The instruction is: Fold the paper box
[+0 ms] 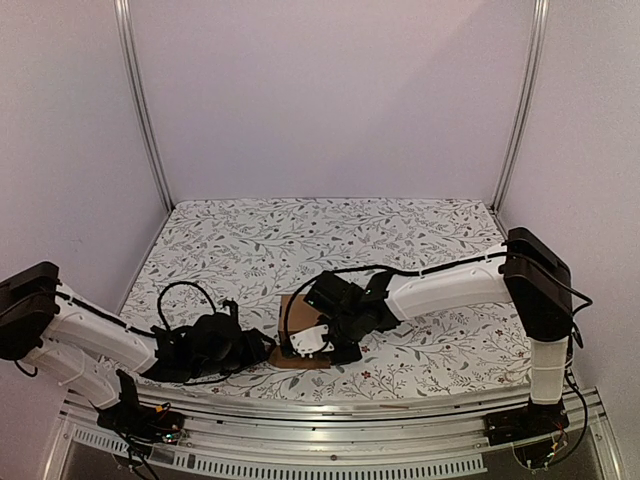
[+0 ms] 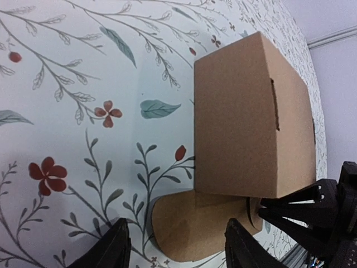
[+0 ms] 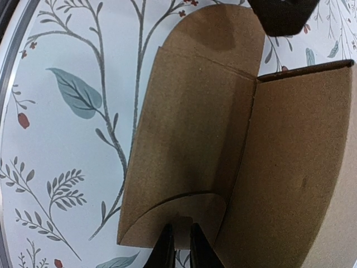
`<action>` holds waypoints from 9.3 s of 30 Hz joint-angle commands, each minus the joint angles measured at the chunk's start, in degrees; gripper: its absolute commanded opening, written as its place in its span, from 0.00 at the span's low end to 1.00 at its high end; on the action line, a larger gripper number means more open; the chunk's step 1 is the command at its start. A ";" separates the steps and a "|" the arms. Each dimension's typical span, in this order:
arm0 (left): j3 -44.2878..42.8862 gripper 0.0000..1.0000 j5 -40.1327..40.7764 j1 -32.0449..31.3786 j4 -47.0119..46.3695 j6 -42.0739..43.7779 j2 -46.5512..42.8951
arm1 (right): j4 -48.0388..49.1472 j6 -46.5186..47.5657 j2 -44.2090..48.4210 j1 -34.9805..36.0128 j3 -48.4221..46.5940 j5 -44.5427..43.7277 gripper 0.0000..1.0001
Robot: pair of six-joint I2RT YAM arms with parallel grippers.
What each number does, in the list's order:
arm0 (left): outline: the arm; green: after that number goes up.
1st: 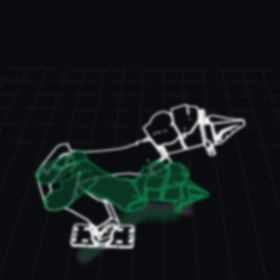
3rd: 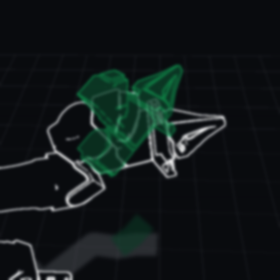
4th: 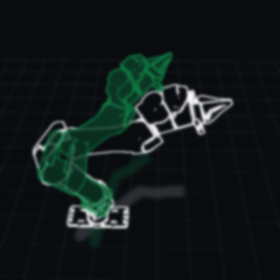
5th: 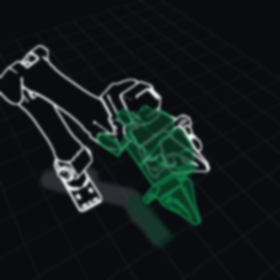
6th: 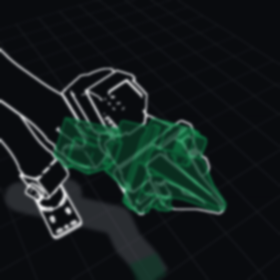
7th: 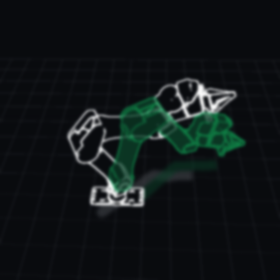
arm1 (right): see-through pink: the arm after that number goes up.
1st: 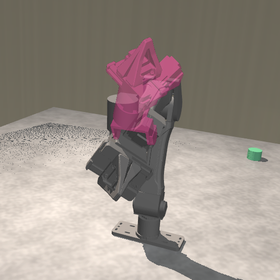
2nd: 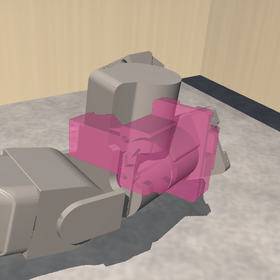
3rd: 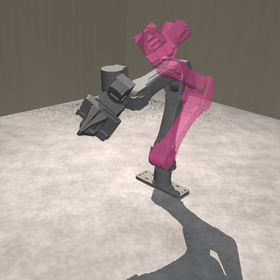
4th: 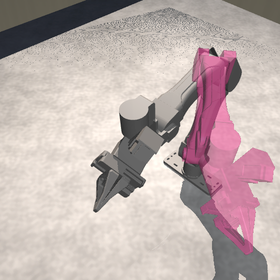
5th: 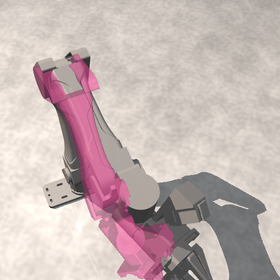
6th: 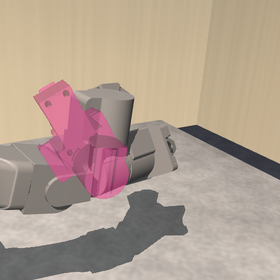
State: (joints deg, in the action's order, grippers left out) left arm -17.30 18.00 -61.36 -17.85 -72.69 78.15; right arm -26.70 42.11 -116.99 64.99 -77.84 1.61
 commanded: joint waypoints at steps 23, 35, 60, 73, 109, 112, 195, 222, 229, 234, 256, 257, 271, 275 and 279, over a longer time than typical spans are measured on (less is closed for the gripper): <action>-6.69 0.43 -10.52 0.72 -2.05 8.06 5.77 | -7.06 -2.29 -7.68 0.74 1.64 -0.37 0.10; -8.57 0.41 -13.06 0.63 -6.35 9.47 9.41 | -7.73 -4.21 -8.46 0.67 0.98 2.42 0.10; -6.97 0.00 1.93 7.04 30.80 15.88 -15.70 | -8.60 -5.11 -9.55 0.65 0.16 2.44 0.10; -3.04 0.00 -13.71 12.57 14.08 23.07 -4.67 | -8.99 -5.37 -10.02 0.60 -0.47 2.70 0.10; -12.35 0.00 -19.35 7.80 12.70 23.25 -0.84 | -9.49 -5.54 -11.07 0.64 -0.65 2.35 0.10; -13.80 0.00 -13.57 7.87 24.38 25.34 -8.61 | -9.56 -5.56 -11.06 0.62 -0.64 2.51 0.10; -10.27 0.00 -10.94 -2.44 -3.64 24.32 7.61 | -12.20 -9.55 -13.67 -1.92 -3.28 8.25 0.11; -10.14 0.00 -13.79 -6.44 -3.89 16.00 11.19 | -13.39 -13.77 -15.08 -4.75 -5.45 9.81 0.11; -9.85 0.00 -11.96 -8.30 -2.86 14.94 9.56 | -13.67 -14.24 -15.55 -5.08 -5.91 9.87 0.11; -8.30 0.00 -12.48 -8.85 -5.79 13.40 8.71 | -13.83 -14.96 -15.85 -5.82 -6.09 10.47 0.11; -4.83 0.00 -9.94 -9.68 4.98 14.28 -5.30 | -14.24 -16.95 -16.02 -7.63 -6.76 11.30 0.11; -3.99 0.00 -8.43 -10.13 7.92 13.67 -8.19 | -14.26 -17.36 -16.07 -7.88 -6.86 11.37 0.11; 11.06 0.00 4.06 -4.84 26.81 4.88 -38.65 | -14.95 -22.87 -12.93 -7.95 -7.43 12.25 0.14; 11.92 0.00 0.69 -1.33 20.84 7.47 -34.43 | -14.91 -23.24 -10.64 -7.96 -7.67 12.02 0.14; 10.29 0.00 -1.91 0.10 14.31 10.06 -27.48 | -15.30 -23.69 -7.42 -7.97 -6.84 12.06 0.21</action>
State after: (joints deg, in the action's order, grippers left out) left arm -6.44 18.87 -62.65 2.85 -65.91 45.60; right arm -34.02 21.19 -124.11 58.17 -88.42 17.96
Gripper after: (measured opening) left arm 0.006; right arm 0.184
